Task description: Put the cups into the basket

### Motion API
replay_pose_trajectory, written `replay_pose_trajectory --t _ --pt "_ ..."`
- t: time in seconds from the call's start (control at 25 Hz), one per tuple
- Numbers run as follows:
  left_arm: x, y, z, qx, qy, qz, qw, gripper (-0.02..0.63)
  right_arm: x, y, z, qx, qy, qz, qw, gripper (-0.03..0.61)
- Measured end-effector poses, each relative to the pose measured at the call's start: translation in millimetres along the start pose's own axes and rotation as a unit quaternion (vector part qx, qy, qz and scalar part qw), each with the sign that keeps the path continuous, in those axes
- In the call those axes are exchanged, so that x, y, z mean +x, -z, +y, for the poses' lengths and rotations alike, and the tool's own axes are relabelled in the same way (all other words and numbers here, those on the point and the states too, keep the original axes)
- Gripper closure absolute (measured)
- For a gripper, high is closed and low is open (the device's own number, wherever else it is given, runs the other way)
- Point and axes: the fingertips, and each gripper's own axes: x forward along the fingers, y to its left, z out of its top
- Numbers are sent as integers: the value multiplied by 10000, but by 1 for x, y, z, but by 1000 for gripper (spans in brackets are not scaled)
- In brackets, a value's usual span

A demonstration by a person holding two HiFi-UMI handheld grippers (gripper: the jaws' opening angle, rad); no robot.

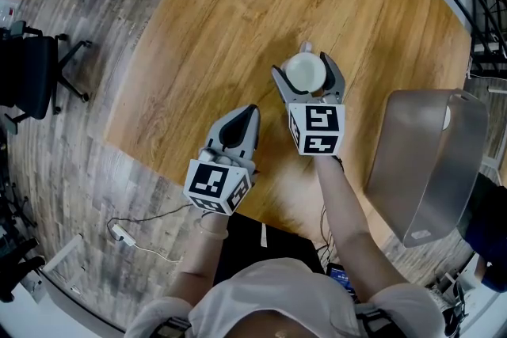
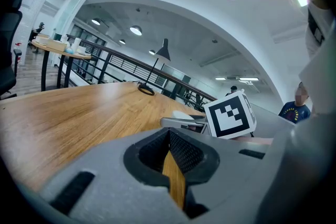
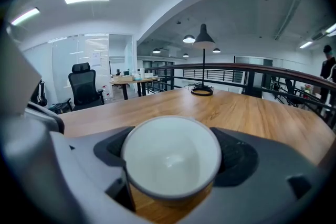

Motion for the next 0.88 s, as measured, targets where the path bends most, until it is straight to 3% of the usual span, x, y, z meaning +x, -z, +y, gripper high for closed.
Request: replay_pose_trajectory --t 0.88 --pt "2 -4 -21 104 122 -74 9998 607 -22 -18 -10 -180 33 -185 9997 124"
